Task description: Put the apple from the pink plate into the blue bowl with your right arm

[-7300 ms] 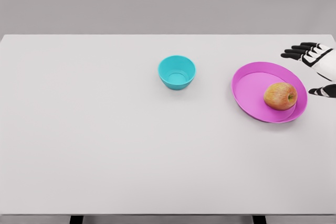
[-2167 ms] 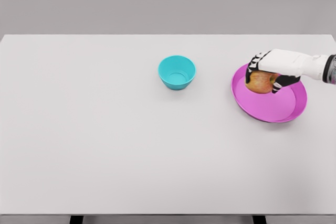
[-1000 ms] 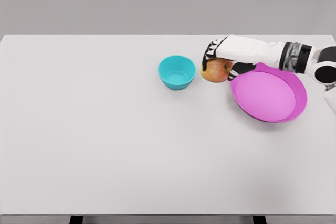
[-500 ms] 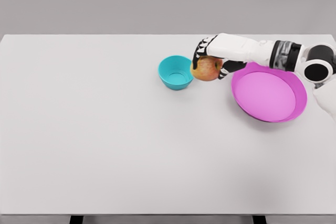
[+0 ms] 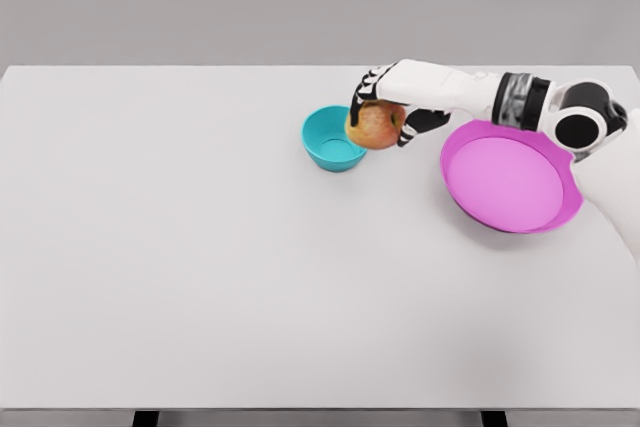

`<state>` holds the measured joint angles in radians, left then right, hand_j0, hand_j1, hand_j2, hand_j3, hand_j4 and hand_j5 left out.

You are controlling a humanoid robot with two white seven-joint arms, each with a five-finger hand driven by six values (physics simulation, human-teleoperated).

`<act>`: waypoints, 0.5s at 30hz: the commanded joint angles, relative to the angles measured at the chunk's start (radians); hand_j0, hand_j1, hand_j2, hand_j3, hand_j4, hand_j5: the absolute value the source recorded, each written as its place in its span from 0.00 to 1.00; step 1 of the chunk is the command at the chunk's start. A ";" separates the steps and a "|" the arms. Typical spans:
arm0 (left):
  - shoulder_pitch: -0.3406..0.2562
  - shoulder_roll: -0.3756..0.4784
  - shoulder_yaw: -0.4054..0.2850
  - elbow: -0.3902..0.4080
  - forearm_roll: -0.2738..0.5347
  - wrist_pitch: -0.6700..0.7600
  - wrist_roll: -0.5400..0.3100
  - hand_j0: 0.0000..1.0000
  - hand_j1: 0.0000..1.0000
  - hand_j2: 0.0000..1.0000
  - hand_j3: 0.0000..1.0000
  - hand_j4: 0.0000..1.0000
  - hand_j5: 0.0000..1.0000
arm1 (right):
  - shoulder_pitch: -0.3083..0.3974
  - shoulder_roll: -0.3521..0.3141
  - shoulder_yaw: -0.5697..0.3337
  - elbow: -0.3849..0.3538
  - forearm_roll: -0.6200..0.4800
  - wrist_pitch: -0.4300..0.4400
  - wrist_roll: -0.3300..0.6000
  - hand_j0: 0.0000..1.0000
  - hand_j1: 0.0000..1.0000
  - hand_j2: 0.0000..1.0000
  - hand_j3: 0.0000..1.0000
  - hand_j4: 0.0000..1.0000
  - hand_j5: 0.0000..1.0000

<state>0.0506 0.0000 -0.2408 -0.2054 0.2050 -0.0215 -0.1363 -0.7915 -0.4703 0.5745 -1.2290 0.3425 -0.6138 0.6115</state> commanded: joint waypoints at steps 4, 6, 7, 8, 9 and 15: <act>0.000 0.000 0.000 0.000 0.001 0.000 0.000 1.00 1.00 1.00 1.00 1.00 1.00 | -0.008 0.022 -0.001 0.028 0.000 0.003 -0.001 0.52 0.52 0.52 0.52 0.52 0.52; 0.000 0.000 0.000 0.000 0.001 0.000 0.000 1.00 1.00 1.00 1.00 1.00 1.00 | -0.011 0.032 -0.001 0.039 0.000 0.003 -0.001 0.52 0.52 0.52 0.52 0.52 0.52; 0.000 0.000 0.000 0.000 0.001 0.000 0.000 1.00 1.00 1.00 1.00 1.00 1.00 | -0.015 0.033 -0.001 0.042 0.000 0.003 -0.001 0.52 0.52 0.52 0.52 0.52 0.52; 0.000 0.000 0.000 0.000 0.001 0.000 0.000 1.00 1.00 1.00 1.00 1.00 1.00 | -0.015 0.035 -0.001 0.045 0.000 0.003 -0.001 0.52 0.52 0.52 0.52 0.52 0.52; 0.000 0.000 0.000 0.000 0.001 0.000 0.000 1.00 1.00 1.00 1.00 1.00 1.00 | -0.017 0.035 -0.001 0.045 0.000 0.003 -0.001 0.52 0.52 0.52 0.52 0.52 0.52; 0.000 0.000 0.000 0.000 0.001 0.000 0.000 1.00 1.00 1.00 1.00 1.00 1.00 | -0.029 0.053 -0.001 0.062 0.000 0.003 -0.001 0.52 0.52 0.52 0.52 0.52 0.52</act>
<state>0.0506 0.0000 -0.2407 -0.2054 0.2050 -0.0215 -0.1363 -0.8207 -0.4227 0.5746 -1.1725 0.3487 -0.6138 0.6115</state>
